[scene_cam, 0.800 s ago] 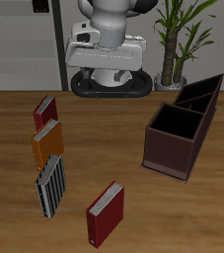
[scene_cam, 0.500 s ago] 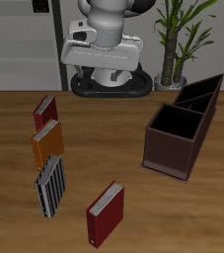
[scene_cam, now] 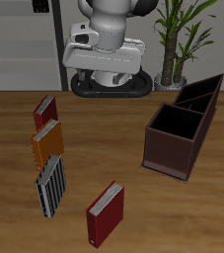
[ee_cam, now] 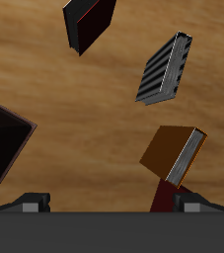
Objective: Place the left red book into the left desk caddy's back compartment
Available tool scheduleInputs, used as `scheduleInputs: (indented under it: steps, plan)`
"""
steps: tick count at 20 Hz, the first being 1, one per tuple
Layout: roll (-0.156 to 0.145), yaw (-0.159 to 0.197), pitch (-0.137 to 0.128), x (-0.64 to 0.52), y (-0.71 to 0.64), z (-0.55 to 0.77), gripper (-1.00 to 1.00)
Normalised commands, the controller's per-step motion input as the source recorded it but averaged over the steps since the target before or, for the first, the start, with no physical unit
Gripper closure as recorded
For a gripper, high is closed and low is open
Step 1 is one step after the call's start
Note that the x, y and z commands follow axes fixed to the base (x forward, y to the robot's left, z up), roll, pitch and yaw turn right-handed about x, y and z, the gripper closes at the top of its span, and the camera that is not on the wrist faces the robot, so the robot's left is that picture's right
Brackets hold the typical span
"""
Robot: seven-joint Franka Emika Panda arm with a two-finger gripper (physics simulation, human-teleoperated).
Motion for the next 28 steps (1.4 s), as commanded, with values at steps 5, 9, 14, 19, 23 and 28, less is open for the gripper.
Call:
scheduleInputs:
  steps: [5,9,14,19,23,28]
  plan:
    - [-0.033,-0.027,-0.001,0.40,-0.10,0.03,-1.00]
    - [-0.052,-0.057,-0.007,0.53,-0.14,0.05,-1.00]
    - [-0.028,0.000,-0.014,0.36,0.04,-0.02,-1.00]
    - [-0.019,-0.063,-0.010,0.47,0.09,0.03,-1.00]
    - [-0.027,-0.050,-0.031,0.40,0.12,0.03,-1.00]
    - [-0.011,-0.054,-0.012,0.47,0.19,-0.04,-1.00]
